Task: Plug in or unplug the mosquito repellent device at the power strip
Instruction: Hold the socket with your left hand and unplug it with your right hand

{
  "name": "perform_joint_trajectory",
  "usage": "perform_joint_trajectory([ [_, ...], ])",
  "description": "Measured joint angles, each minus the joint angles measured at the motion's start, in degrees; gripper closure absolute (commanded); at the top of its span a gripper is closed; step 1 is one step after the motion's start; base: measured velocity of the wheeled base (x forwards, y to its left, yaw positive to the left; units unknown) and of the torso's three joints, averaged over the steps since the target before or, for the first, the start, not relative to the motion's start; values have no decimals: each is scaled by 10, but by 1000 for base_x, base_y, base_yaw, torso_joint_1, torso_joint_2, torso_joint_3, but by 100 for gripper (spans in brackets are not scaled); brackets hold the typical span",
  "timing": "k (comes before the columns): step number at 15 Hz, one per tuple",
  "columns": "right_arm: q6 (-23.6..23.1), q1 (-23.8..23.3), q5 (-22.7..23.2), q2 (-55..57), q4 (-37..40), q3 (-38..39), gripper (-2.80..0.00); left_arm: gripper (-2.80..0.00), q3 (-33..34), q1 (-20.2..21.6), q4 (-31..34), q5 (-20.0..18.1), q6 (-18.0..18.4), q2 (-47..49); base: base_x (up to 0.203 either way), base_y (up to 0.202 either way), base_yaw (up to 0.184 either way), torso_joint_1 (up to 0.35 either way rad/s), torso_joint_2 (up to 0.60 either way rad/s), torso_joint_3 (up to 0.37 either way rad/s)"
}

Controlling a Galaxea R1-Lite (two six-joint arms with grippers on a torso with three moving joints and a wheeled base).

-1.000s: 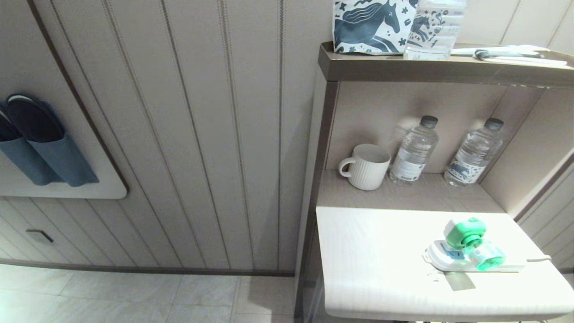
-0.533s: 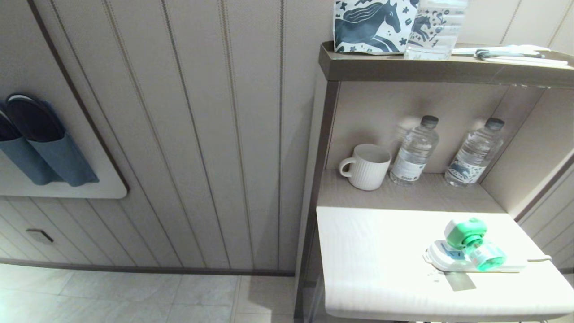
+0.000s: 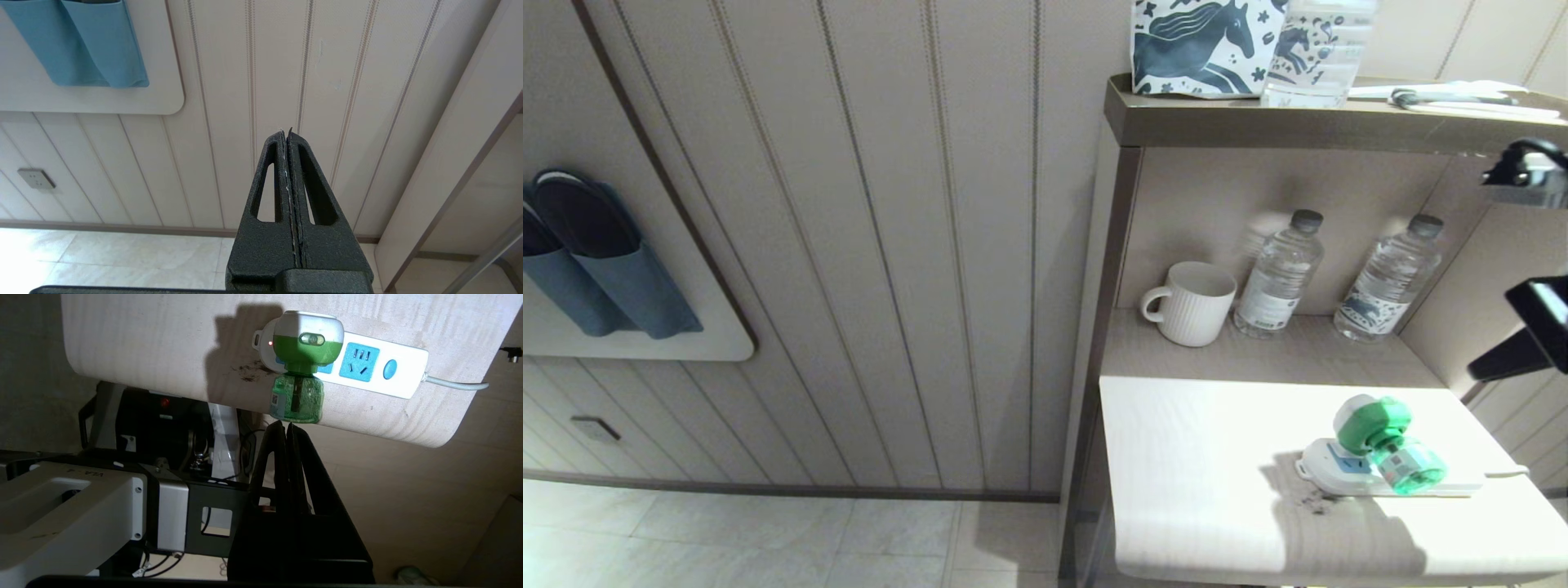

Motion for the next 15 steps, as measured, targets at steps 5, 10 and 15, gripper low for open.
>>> perform_joint_trajectory([
  [5,-15,-18,-3,103,16,-32,-280,0,0,0,0,0,0,0,0,0,0,0,0,0],
  [10,-16,-42,-3,135,19,-47,-280,0,0,0,0,0,0,0,0,0,0,0,0,0],
  [15,-16,-51,-2,145,16,-12,-280,0,0,0,0,0,0,0,0,0,0,0,0,0],
])
